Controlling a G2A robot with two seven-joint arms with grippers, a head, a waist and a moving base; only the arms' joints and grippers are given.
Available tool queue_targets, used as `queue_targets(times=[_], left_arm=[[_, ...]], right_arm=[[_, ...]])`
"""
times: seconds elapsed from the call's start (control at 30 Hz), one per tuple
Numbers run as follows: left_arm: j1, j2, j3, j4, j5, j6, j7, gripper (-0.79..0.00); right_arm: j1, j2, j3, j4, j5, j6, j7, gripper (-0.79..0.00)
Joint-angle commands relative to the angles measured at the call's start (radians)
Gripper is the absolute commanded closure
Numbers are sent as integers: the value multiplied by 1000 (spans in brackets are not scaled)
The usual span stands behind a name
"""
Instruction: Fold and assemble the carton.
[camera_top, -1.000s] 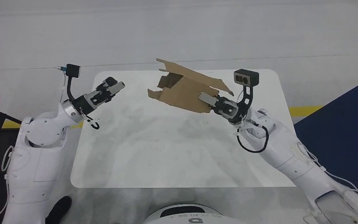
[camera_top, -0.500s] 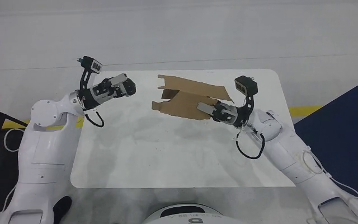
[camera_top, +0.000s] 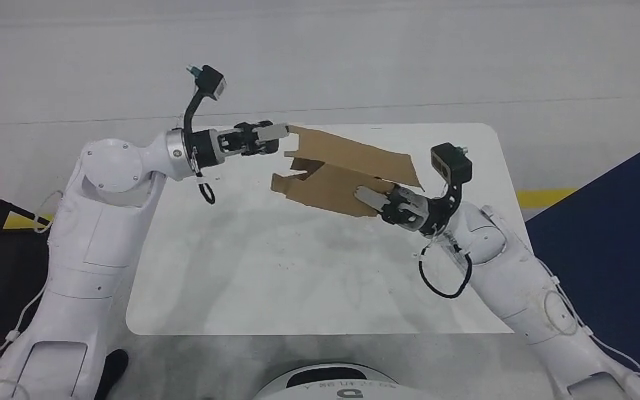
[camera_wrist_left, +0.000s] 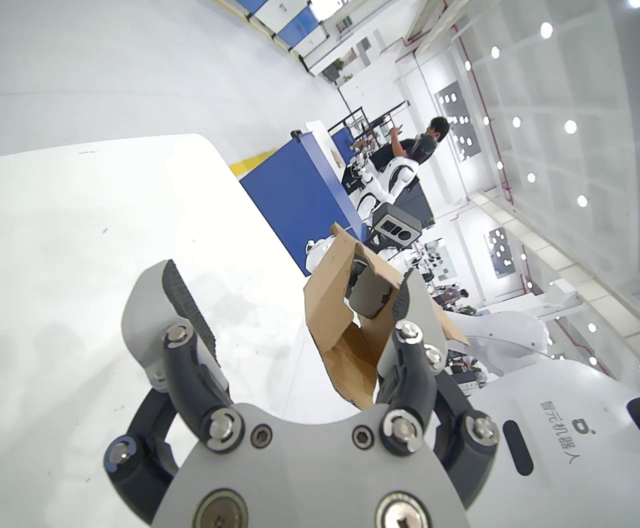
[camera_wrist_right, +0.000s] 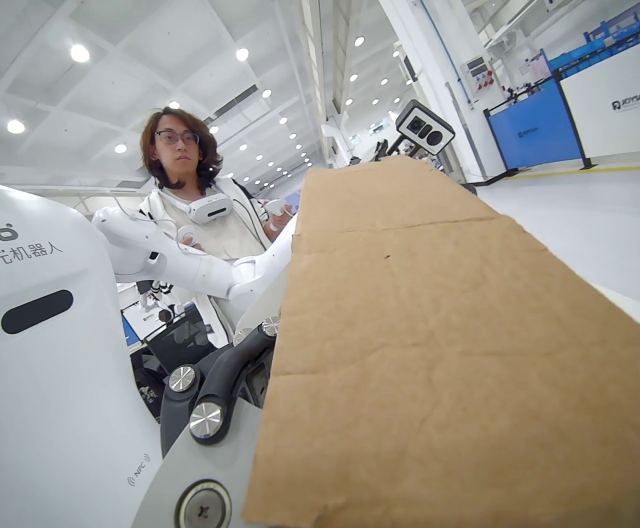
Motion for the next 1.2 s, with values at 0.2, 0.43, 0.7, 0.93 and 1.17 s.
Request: queue_targets(times=[0.2,0.43,0.7,0.93,1.17], left_arm=[[-25,-2,52,-22,121,9,-8,-785],[-27,-4,92,-21,206,4,-11,-785],[-39,-8,121,-20,232,-11,-15,-785],[-18,4,54,0,201,-35,-4,-785],[51,23,-6,-30,164,-114,-92,-785]], right_arm=[[2,-18,-10,23,-174,0,-122,0],[19,-21,-30,27,-213,0,-178,0],[43,-17,-64,26,-232,0,-192,0],[39,-8,-71,21,-235,0,-225,0],[33,5,-80,9,-230,0,-241,0]])
